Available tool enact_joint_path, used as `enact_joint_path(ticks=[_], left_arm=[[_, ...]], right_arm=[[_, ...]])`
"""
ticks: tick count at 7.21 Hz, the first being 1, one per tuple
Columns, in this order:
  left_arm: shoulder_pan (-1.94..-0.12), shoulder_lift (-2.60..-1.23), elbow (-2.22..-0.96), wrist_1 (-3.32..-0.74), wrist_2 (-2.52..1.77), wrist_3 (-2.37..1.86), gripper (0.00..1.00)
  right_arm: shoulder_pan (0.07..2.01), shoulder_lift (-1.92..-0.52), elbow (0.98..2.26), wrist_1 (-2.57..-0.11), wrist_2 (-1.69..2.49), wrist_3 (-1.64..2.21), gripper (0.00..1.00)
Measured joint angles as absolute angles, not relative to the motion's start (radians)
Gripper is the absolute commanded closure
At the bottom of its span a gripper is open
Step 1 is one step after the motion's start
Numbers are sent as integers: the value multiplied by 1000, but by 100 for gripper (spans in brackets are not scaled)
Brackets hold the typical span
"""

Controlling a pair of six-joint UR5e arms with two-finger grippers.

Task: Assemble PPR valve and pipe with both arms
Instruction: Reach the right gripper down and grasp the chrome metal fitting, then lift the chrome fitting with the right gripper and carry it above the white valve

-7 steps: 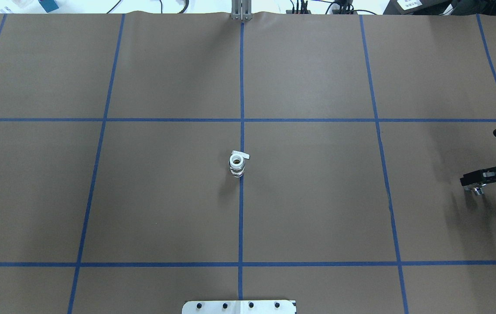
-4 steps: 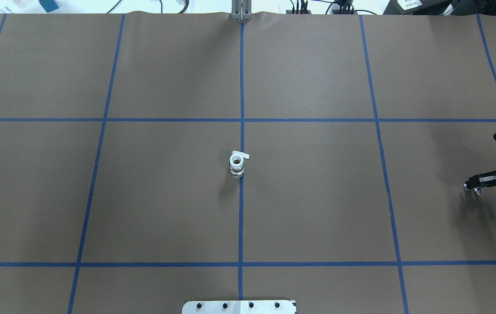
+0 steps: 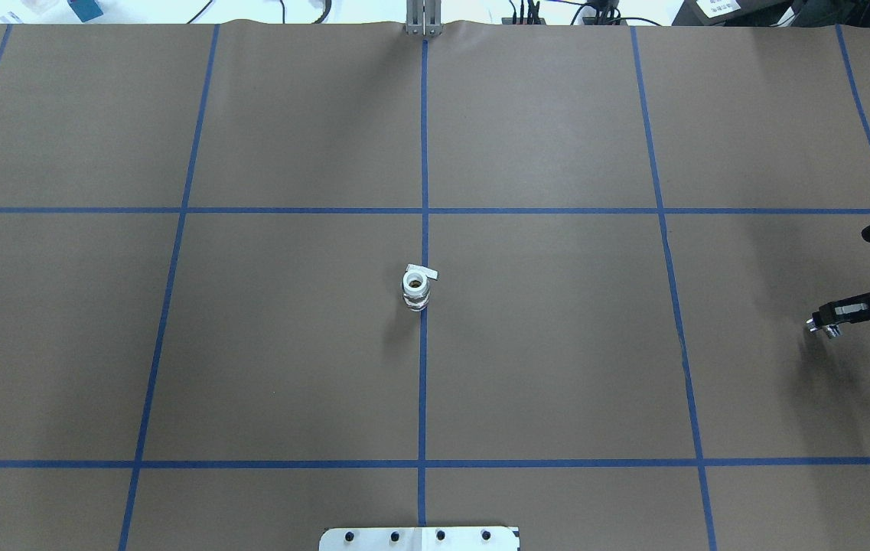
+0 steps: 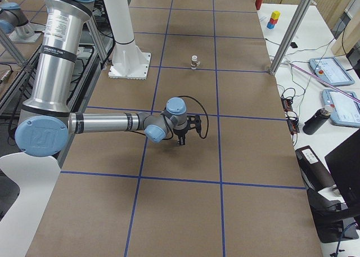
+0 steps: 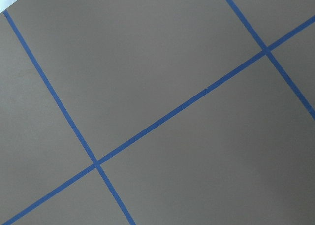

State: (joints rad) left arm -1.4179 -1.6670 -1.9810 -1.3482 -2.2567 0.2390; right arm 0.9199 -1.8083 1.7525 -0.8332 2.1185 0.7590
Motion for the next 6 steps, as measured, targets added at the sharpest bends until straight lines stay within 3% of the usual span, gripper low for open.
enact_joint_path(ticks=[3, 6], left_arm=[[-1430, -1545, -1917, -1529, -2257, 119, 0], [-1461, -1430, -1864, -1694, -2259, 159, 0]], right_arm=[[948, -1760, 1825, -860, 2151, 826, 100], [954, -1484, 1961, -1259, 2170, 987, 100]])
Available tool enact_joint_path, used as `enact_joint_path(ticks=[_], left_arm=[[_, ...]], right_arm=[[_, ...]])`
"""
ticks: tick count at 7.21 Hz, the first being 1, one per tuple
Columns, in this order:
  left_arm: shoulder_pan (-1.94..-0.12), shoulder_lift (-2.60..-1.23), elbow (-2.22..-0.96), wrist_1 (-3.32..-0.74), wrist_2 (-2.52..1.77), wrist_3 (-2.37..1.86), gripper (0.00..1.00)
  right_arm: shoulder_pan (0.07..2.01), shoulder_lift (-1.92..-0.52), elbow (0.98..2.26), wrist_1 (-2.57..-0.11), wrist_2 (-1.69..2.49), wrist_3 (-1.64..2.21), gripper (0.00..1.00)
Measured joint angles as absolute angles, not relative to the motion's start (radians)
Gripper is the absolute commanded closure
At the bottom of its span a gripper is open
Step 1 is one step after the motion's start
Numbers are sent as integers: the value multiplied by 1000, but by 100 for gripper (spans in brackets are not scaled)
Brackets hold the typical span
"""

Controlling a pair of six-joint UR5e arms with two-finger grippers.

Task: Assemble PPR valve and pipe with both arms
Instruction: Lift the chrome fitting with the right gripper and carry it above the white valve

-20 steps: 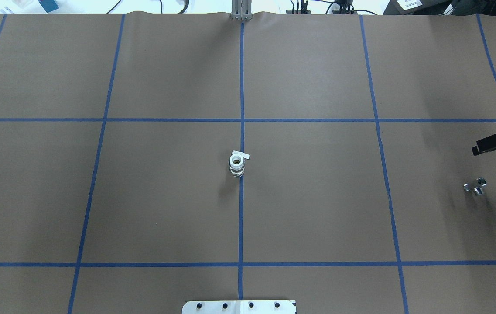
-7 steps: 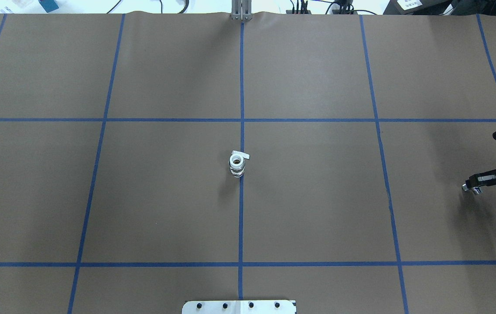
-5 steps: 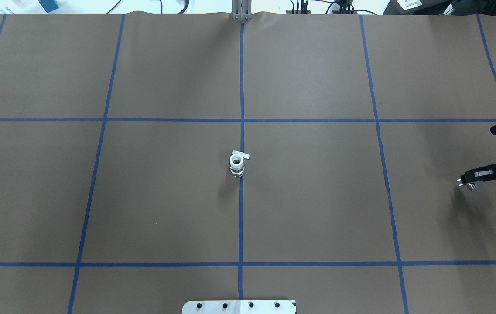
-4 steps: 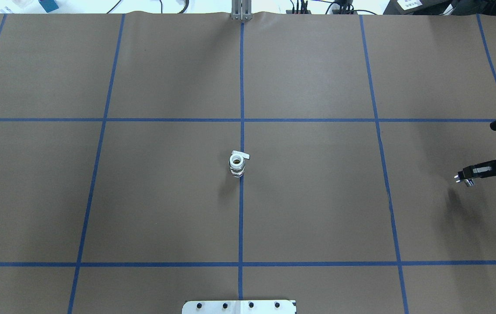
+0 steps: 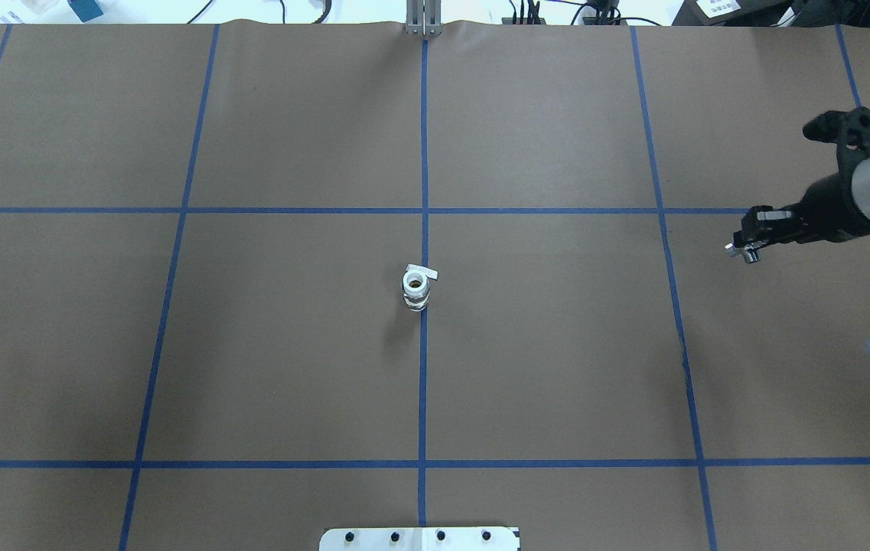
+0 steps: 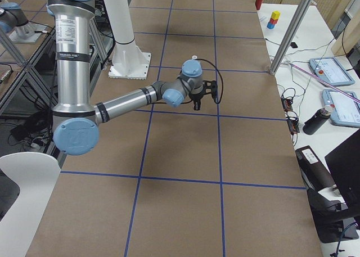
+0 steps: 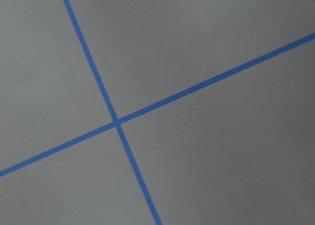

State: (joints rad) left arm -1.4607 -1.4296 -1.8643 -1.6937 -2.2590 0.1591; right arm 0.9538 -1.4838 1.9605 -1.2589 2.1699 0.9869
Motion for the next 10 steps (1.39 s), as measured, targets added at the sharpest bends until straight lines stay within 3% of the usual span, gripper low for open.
enact_joint_path(ticks=[2, 4, 7, 10], left_arm=[[-1473, -1411, -1862, -1704, -2259, 168, 0], [-1475, -1408, -1860, -1705, -2258, 168, 0], [-1476, -1407, -1861, -1706, -2258, 165, 0], [-1476, -1408, -1864, -1706, -2258, 165, 0]], right_arm=[[870, -1203, 1996, -1596, 2134, 1159, 100], [740, -978, 1955, -1773, 2029, 1371, 100], [591, -743, 1777, -1819, 1893, 1639, 100], [542, -608, 1584, -1821, 1853, 1722, 100]])
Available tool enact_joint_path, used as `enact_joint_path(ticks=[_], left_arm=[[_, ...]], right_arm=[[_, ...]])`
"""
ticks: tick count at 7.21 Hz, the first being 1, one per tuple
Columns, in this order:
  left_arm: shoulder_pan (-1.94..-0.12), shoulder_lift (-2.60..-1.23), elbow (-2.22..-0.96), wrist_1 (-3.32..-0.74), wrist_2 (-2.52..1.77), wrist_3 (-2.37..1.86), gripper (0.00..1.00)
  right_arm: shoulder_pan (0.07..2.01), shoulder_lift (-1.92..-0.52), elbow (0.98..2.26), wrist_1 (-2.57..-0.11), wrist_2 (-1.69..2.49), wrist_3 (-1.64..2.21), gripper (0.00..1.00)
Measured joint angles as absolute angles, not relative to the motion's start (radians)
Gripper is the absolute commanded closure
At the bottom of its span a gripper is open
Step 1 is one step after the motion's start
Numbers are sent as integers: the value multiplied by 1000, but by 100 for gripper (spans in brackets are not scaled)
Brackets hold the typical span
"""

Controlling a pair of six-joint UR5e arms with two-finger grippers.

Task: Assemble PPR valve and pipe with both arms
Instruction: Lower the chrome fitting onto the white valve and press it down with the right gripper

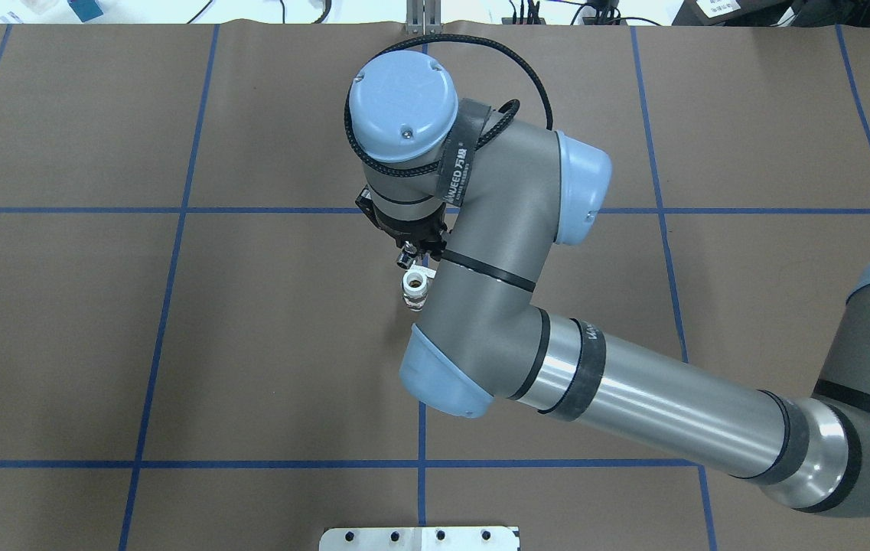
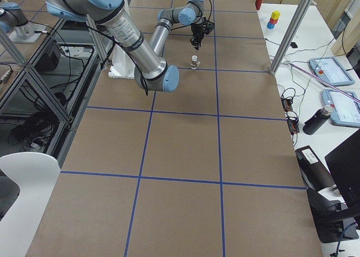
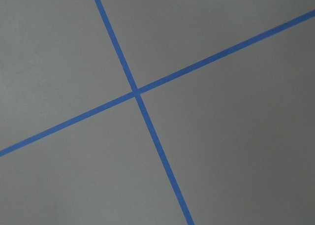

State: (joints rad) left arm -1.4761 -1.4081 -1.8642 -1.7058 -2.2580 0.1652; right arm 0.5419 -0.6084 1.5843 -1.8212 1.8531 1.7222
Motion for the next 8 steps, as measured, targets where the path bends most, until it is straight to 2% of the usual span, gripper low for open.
enact_joint_path(ticks=[8], left_arm=[[-1476, -1409, -1868, -1707, -2258, 164, 0]], right_arm=[[486, -616, 1545, -1823, 1820, 1729, 100]])
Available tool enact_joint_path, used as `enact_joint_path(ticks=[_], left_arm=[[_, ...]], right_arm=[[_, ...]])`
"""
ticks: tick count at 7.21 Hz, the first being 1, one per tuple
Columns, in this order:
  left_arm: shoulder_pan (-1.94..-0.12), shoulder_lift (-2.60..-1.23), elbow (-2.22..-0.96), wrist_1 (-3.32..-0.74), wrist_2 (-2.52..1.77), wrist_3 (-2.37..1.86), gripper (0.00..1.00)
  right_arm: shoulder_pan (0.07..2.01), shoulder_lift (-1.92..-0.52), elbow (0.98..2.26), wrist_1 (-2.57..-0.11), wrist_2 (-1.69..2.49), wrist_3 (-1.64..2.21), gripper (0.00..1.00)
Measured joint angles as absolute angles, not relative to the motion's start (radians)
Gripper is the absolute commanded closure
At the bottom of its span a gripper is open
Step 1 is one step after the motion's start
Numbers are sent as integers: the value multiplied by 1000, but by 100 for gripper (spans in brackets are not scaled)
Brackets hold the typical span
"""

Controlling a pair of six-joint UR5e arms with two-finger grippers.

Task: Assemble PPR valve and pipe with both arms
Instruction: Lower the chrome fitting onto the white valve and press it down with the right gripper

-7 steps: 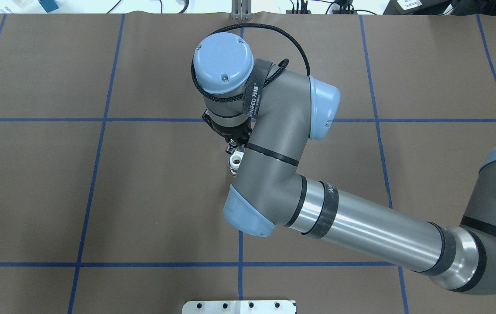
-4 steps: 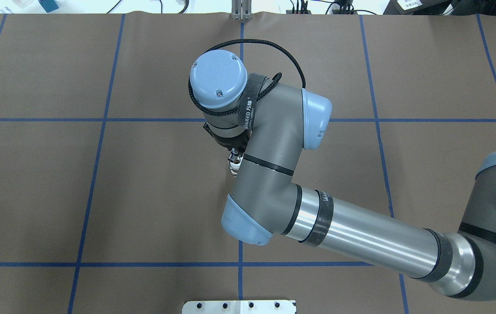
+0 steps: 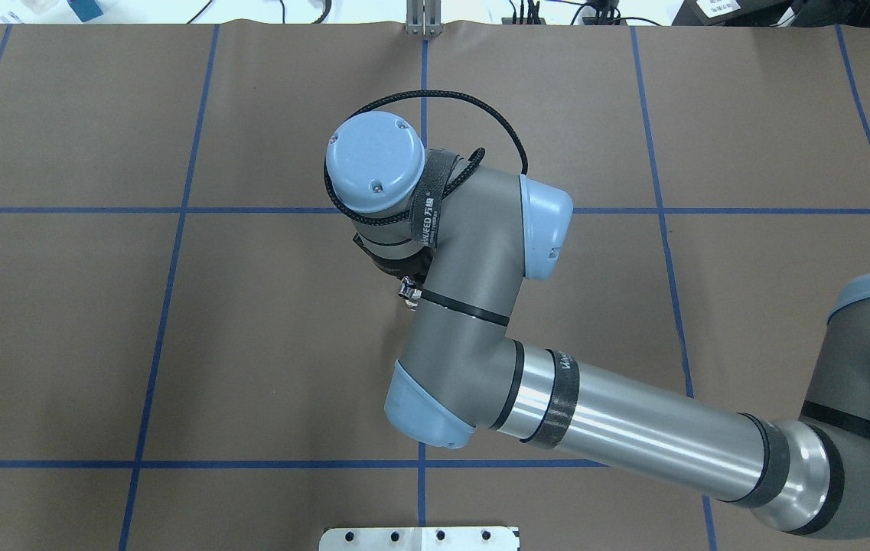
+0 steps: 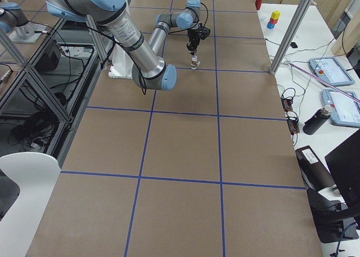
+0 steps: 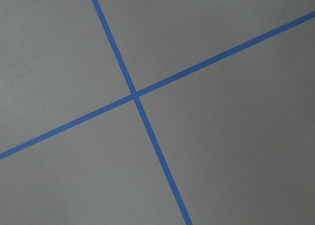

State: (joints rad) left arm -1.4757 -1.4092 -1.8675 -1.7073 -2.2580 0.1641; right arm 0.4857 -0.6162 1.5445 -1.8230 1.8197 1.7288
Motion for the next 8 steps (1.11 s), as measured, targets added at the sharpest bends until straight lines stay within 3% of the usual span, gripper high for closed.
enact_joint_path(ticks=[8], left_arm=[[-1476, -1410, -1864, -1707, -2258, 164, 0]], right_arm=[[487, -610, 1540, -1835, 1771, 1719, 100]])
